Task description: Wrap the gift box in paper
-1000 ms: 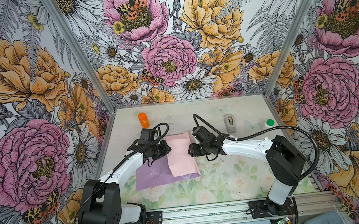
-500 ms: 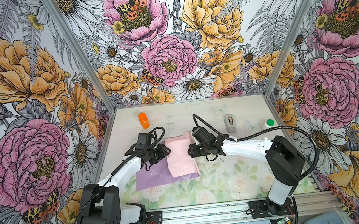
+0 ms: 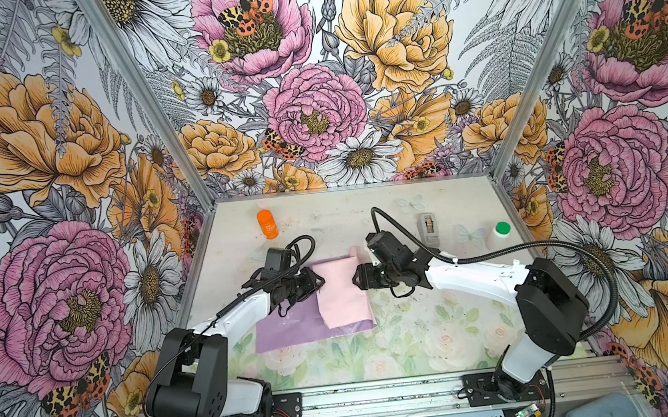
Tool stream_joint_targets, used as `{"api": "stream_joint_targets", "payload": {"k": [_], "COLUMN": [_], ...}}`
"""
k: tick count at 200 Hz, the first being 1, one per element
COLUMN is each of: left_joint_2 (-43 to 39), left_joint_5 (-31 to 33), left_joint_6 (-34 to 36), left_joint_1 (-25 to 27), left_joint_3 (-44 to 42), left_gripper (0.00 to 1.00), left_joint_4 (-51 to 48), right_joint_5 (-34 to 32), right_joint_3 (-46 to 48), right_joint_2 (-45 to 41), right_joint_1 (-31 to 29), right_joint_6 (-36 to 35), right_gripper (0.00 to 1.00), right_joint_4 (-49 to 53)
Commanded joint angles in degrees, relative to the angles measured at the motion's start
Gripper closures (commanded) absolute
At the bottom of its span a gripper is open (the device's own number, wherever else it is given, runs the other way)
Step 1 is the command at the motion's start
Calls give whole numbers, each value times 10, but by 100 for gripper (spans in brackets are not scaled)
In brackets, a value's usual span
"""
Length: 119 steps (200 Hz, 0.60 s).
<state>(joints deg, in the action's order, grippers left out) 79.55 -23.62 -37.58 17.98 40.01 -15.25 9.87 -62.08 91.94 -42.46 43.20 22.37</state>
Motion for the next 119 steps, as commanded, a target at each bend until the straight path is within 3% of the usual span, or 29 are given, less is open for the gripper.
{"api": "stream_joint_targets", "payload": {"k": [1, 85, 119], "left_joint_2": [33, 87, 44], "left_joint_5": [12, 17, 43], "left_joint_6": [-5, -38, -33], "left_joint_1": [30, 92, 74], "left_joint_3": [16, 59, 59], "left_gripper": [70, 71, 58], "left_joint_4": [16, 56, 14], "right_joint_5": [18, 11, -22], "right_joint_3": [22, 3, 3], "right_joint_2": [-32, 18, 42], "right_joint_1": [20, 38, 36], "right_joint_6": [11, -22, -18], "right_gripper": [29, 30, 31], "right_joint_4": [22, 85, 117]}}
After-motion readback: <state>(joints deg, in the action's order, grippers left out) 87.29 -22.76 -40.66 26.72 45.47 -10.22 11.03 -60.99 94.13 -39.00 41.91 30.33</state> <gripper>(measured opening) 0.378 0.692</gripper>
